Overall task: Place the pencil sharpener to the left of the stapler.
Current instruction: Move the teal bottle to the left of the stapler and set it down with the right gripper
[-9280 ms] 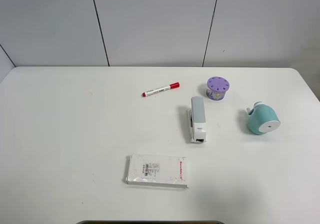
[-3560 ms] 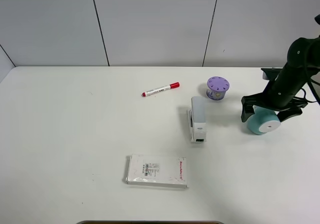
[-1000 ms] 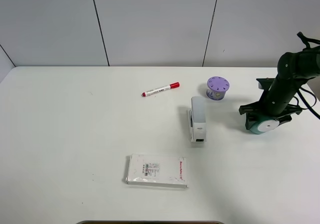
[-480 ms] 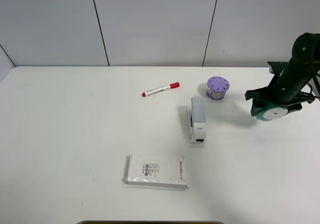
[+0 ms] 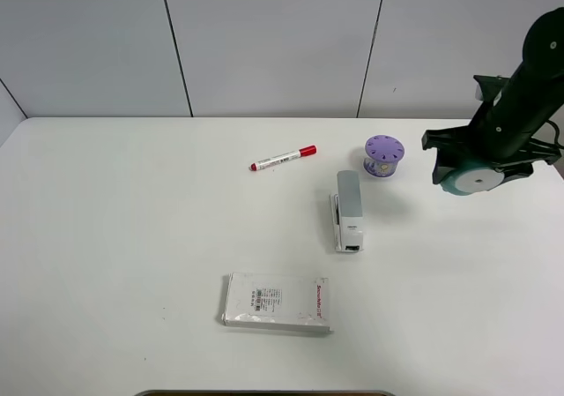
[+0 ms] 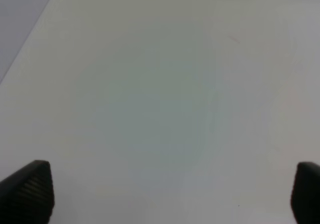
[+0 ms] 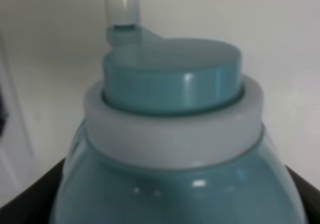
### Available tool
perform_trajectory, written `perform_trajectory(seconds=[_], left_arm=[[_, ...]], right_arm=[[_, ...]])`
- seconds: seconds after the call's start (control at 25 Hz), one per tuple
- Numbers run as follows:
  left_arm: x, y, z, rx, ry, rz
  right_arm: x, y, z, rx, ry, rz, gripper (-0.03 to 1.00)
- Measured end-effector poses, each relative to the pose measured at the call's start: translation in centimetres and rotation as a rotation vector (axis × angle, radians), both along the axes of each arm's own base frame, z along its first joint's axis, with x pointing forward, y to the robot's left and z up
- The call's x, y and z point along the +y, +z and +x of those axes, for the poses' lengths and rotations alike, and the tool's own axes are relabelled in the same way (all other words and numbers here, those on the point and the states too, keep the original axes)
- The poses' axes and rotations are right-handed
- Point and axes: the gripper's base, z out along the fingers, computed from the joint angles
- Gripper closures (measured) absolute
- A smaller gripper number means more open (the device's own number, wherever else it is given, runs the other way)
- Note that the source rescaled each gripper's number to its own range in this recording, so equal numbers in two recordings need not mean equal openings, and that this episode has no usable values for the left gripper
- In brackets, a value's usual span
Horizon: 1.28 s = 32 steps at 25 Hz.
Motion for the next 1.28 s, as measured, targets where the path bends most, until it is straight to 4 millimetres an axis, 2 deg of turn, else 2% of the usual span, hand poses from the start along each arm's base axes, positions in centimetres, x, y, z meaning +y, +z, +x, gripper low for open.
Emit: perform_trajectory(seconds=[0.28,0.68,0.92,1.28], left_arm=[[0.0,0.0,0.0,0.0,0.0,0.0],[0.0,0.0,0.0,0.0,0.0,0.0],[0.0,0.0,0.0,0.0,0.0,0.0],[0.0,0.0,0.0,0.0,0.0,0.0]], right_arm=[[5.7,2.9,0.2,-0.06,0.054,0.058,0.95],[12.3,4.6,-0.4,-0.101,0.109,0.125,0.95],[17.3,3.8,0.8,-0.097,0.177,0.14,0.95],[24.4,1.3,2.5,-0.065,0.282,0.14,0.95]])
